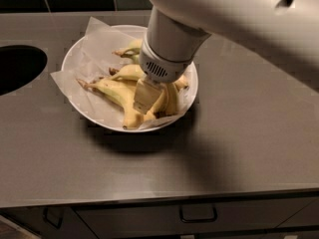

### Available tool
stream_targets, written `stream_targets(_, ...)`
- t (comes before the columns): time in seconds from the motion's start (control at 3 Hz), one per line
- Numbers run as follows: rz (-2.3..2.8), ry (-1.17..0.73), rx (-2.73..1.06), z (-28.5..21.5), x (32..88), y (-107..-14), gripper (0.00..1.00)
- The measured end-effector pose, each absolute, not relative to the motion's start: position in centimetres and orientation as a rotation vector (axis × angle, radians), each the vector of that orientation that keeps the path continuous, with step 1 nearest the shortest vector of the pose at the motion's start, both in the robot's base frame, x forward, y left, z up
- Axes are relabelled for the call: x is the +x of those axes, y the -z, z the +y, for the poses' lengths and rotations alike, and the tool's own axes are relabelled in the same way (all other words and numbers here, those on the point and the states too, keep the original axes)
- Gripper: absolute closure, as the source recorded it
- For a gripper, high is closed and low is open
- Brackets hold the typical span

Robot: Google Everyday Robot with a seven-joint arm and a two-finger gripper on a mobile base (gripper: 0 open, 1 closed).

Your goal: Pick banana from white bowl

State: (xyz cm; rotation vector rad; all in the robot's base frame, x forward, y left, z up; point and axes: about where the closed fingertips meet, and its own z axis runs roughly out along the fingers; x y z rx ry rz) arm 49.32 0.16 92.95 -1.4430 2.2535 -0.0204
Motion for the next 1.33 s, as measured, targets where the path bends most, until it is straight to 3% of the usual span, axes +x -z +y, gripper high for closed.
stream_targets(1.33, 2.263, 0.042, -1.324, 0.0, 50.8, -93.0, 0.46)
